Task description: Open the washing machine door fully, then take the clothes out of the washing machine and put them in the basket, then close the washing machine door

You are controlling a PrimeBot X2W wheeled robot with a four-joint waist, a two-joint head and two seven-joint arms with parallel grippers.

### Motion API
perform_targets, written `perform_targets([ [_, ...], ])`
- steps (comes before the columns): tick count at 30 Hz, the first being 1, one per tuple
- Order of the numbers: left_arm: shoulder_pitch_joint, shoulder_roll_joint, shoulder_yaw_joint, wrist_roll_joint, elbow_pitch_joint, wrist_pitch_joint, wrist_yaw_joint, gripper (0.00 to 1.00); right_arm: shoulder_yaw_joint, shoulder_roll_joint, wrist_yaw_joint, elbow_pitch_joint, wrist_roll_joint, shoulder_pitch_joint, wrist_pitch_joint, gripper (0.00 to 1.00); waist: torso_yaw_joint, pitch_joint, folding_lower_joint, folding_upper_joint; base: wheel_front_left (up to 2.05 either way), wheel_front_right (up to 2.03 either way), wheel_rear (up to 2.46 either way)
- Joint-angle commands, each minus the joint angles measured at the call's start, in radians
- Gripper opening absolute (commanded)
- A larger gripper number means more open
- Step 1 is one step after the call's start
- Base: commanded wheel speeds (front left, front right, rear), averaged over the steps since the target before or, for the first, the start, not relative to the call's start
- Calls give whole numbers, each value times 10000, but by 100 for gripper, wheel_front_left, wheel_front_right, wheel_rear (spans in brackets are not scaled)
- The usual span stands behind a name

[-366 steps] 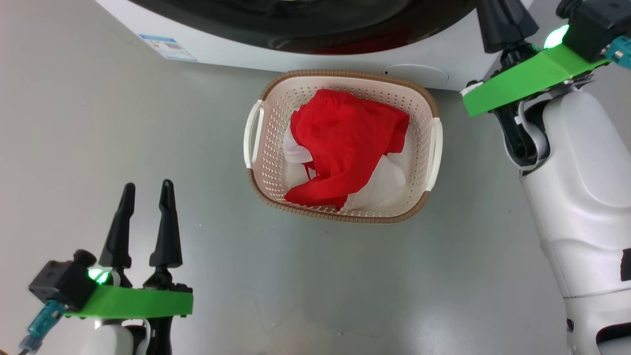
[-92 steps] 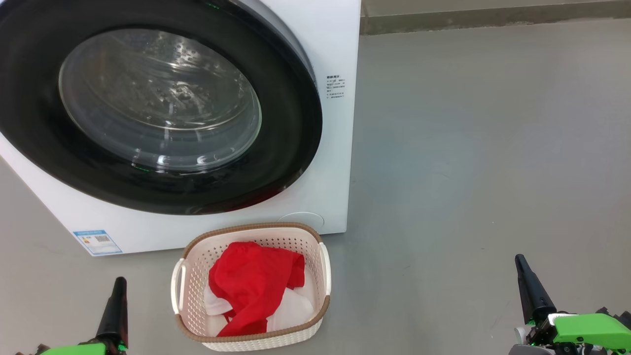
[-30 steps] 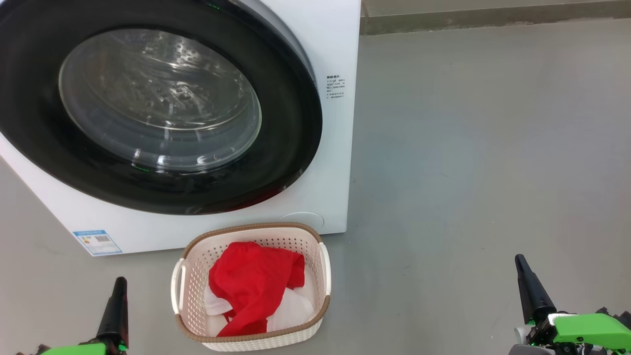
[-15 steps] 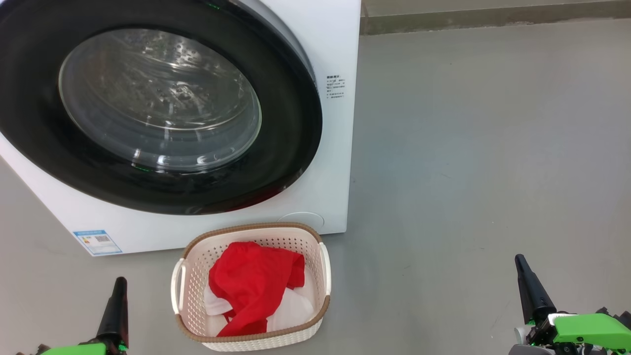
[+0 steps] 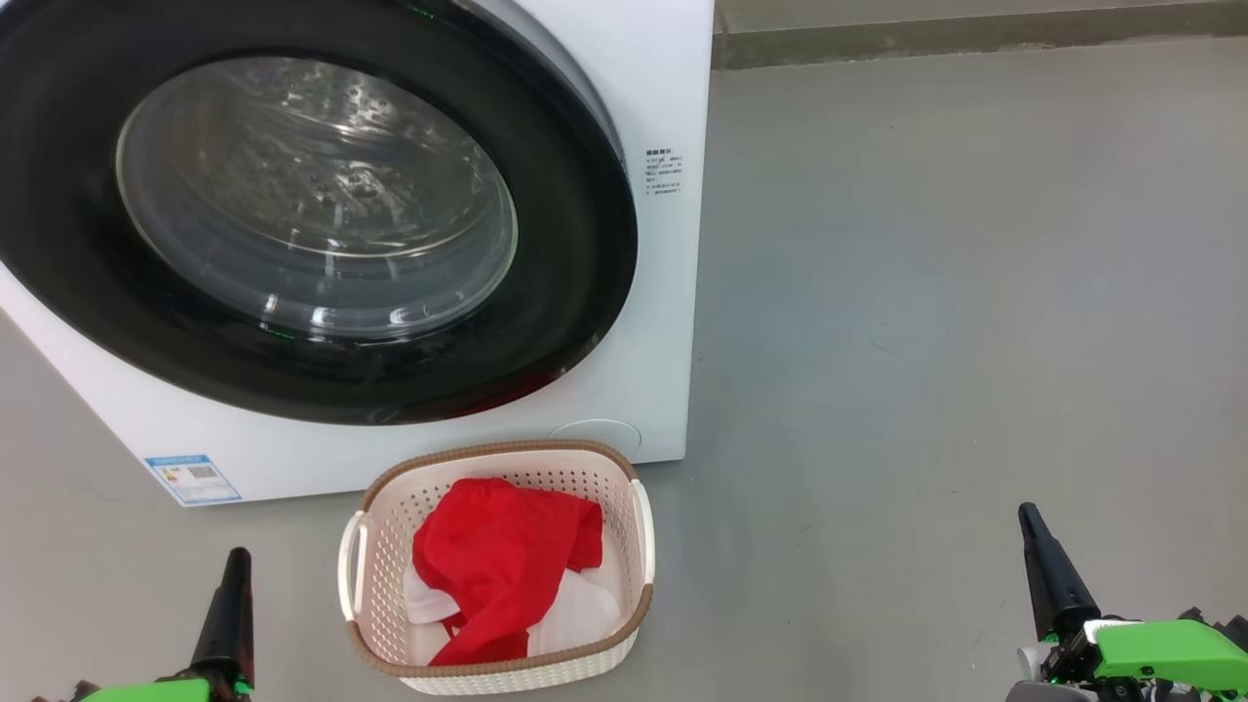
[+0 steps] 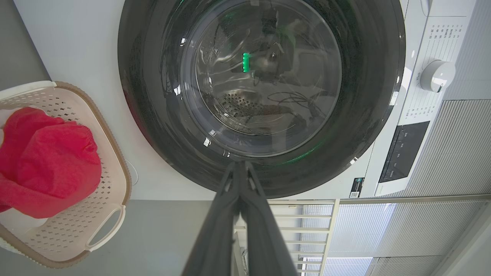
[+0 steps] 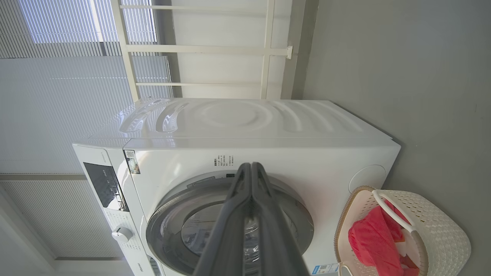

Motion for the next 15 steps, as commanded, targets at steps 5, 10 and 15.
perform_targets([
  [5,-409,153,333,-26,-196,39,-31,0,228,-35,16,-299,39,-392,77,0,0,0,0,-1,0,0,0],
  [10,-409,153,333,-26,-196,39,-31,0,228,-35,16,-299,39,-392,77,0,0,0,0,-1,0,0,0],
  [15,-409,153,333,-26,-196,39,-31,0,228,-35,16,-299,40,-392,77,0,0,0,0,-1,0,0,0],
])
